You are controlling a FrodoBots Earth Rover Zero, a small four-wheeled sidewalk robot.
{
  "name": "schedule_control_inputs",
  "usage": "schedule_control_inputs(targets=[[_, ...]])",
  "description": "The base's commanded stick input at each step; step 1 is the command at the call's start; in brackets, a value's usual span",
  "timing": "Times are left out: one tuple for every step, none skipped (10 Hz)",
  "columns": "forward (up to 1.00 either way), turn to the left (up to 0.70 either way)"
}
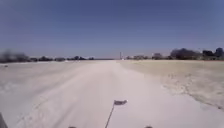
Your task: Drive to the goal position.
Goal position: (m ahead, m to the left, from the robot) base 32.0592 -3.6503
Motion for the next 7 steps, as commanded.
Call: schedule_control_inputs(targets=[[0.70,0.00],[0.70,0.00],[0.70,0.00],[0.70,0.00],[0.70,0.00],[0.70,0.00],[0.70,0.00]])
